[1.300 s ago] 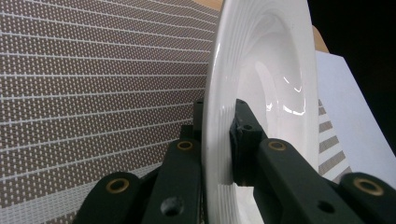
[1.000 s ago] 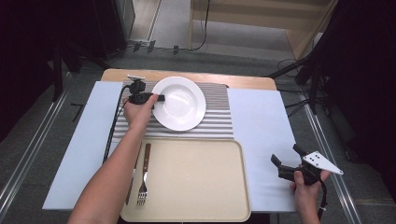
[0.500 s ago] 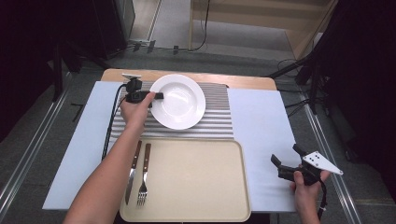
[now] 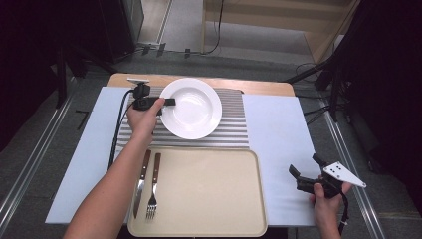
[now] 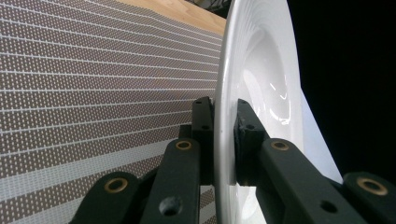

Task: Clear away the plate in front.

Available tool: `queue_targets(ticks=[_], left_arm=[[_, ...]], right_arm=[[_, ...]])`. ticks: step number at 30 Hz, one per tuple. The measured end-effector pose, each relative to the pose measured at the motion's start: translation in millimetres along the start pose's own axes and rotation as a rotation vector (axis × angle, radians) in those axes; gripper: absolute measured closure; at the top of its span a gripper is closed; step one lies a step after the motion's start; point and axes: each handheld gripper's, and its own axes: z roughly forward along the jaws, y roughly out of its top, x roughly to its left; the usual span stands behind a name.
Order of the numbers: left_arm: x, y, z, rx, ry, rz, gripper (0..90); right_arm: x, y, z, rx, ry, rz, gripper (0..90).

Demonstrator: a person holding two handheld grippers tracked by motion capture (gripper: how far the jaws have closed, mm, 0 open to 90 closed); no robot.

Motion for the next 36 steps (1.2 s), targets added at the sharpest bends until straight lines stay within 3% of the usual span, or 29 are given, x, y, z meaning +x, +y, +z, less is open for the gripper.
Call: queue_targets(ticks=[21, 36], left_arm=[[2.3, -14.5, -12.2, 0.000, -0.030, -0.015, 81.1], [-7.8, -26.5, -24.7, -0.008, -0.069, -0.007, 81.0]], right_arm=[[0.4, -0.1, 0.3, 0.003, -0.004, -0.001, 0.0], [0.3, -0.2, 0.2, 0.005, -0.006, 0.001, 0.0]])
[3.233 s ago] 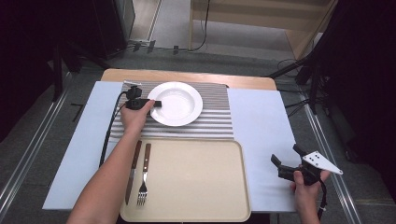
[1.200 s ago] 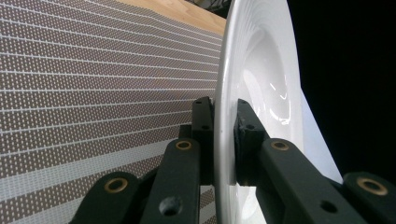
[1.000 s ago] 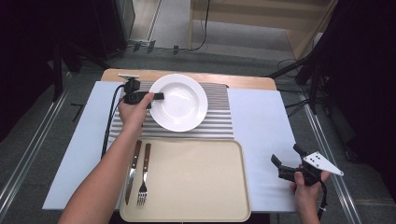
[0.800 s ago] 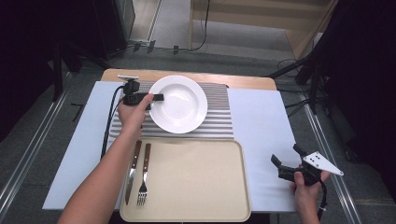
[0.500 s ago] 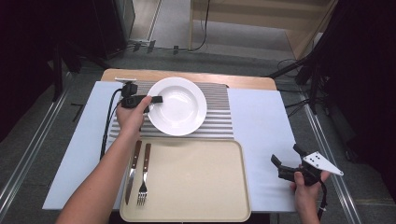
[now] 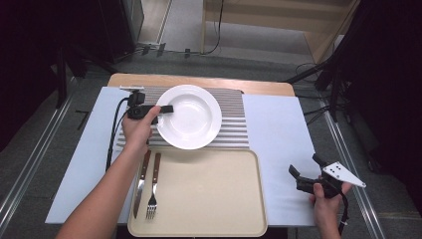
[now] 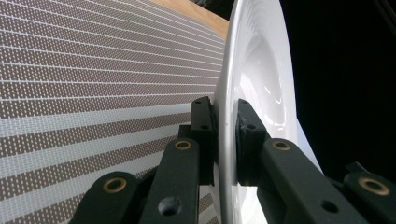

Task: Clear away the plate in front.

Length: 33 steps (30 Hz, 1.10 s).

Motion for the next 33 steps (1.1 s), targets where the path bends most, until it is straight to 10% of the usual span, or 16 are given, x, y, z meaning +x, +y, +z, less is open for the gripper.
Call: queue_targets(ticks=[20, 33], left_arm=[[-7.1, -25.5, -6.5, 0.035, -0.105, -0.023, 80.8], [-7.0, -45.3, -8.7, 0.063, -0.094, -0.011, 80.7]], right_arm=[[1.4, 0.0, 0.7, 0.007, -0.007, -0.008, 0.0], [2.0, 0.0, 0.7, 0.012, -0.008, -0.010, 0.0]])
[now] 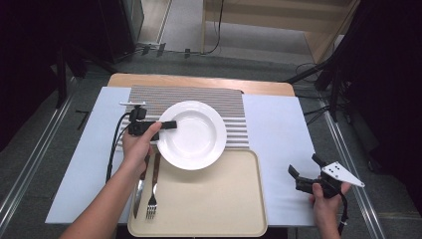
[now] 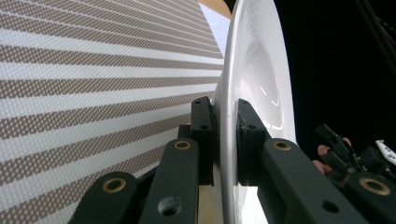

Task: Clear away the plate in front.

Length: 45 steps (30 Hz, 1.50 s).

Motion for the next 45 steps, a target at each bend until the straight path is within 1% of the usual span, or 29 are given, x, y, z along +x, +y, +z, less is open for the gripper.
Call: queue_targets(ticks=[5, 8, 9, 12, 14, 21, 23, 25, 26, 27, 28, 32, 34, 35, 37, 41, 45], left_arm=[[1.5, -6.5, -1.5, 0.004, -0.012, -0.009, 80.7], [0.6, -13.5, -2.3, 0.015, -0.016, -0.001, 80.7], [0.6, -13.5, -2.3, 0.015, -0.016, -0.001, 80.7], [-0.3, -19.7, -2.2, 0.027, -0.027, -0.002, 80.7], [-1.8, -26.8, -2.0, 0.032, -0.037, -0.005, 80.7], [-6.3, -41.5, -2.6, 0.048, -0.050, 0.005, 80.6], [-8.7, -49.0, -3.3, 0.057, -0.051, 0.008, 80.6], [-9.4, -51.4, -3.3, 0.060, -0.053, 0.010, 80.6], [-10.5, -56.4, -3.2, 0.066, -0.057, 0.014, 80.6], [-10.5, -56.4, -3.2, 0.066, -0.057, 0.014, 80.6], [-11.3, -61.0, -3.3, 0.074, -0.059, 0.020, 80.6], [-14.4, -67.1, -3.6, 0.081, -0.050, 0.034, 80.5], [-17.0, -72.2, -3.6, 0.092, -0.060, 0.039, 80.2], [-17.9, -74.2, -3.2, 0.090, -0.067, 0.032, 80.2], [-19.0, -78.2, -2.4, 0.097, -0.078, 0.033, 80.3], [-20.1, -84.0, -0.9, 0.111, -0.079, 0.036, 80.2], [-20.0, -91.9, 1.6, 0.122, -0.090, 0.028, 80.2]], right_arm=[[0.0, 0.0, 0.0, 0.000, -0.001, 0.000, 0.0], [0.2, 0.0, 0.0, 0.001, 0.000, 0.001, 0.0], [0.2, 0.0, 0.0, 0.001, 0.000, 0.001, 0.0], [0.3, 0.0, 0.2, 0.002, 0.000, -0.003, 0.0], [0.5, 0.0, 0.2, 0.003, -0.001, -0.002, 0.0], [0.7, 0.0, 0.2, 0.003, -0.002, -0.001, 0.0], [0.7, 0.0, 0.1, 0.002, -0.003, -0.002, 0.0], [0.6, 0.0, 0.0, 0.003, -0.003, -0.001, 0.0], [0.5, 0.0, 0.0, 0.004, -0.003, -0.001, 0.0], [0.5, 0.0, 0.0, 0.004, -0.003, -0.001, 0.0], [0.7, 0.0, 0.1, 0.004, -0.004, -0.001, 0.0], [0.8, 0.0, 0.3, 0.003, -0.005, -0.004, 0.0], [0.8, 0.0, 0.3, 0.003, -0.005, -0.004, 0.0], [0.8, -0.1, 0.3, 0.003, -0.006, -0.004, 0.0], [0.9, 0.0, 0.4, 0.004, -0.007, -0.005, 0.0], [1.1, -0.1, 0.5, 0.005, -0.009, -0.006, 0.0], [1.1, -0.1, 0.5, 0.004, -0.009, -0.008, 0.0]])
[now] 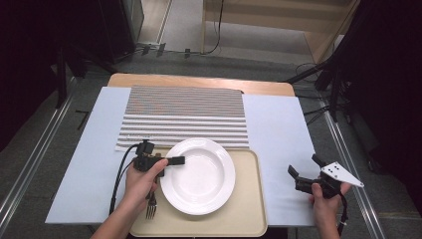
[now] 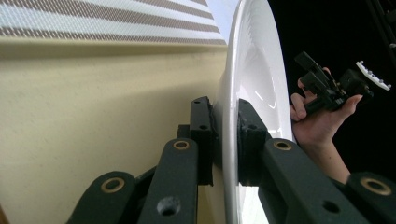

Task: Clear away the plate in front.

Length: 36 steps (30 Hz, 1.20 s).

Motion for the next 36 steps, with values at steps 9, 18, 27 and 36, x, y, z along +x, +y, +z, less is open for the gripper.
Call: queue_targets(ticks=[9, 18, 27, 36], left_arm=[[-3.6, -8.0, 3.9, 0.030, -0.012, 0.012, 80.1], [-2.8, -12.7, 7.2, 0.051, -0.014, -0.001, 80.0], [0.2, -13.0, 10.9, 0.075, 0.009, 0.001, 80.4], [-8.7, -12.2, 11.8, 0.088, 0.102, 0.089, 69.5]], right_arm=[[0.2, -0.1, 0.2, 0.002, -0.002, -0.002, 0.0], [0.4, -0.1, 0.2, 0.001, -0.002, -0.004, 0.0], [0.7, -0.2, 0.3, 0.004, -0.004, -0.005, 0.0], [0.8, -0.3, -0.1, -0.001, -0.003, -0.004, 0.0]])
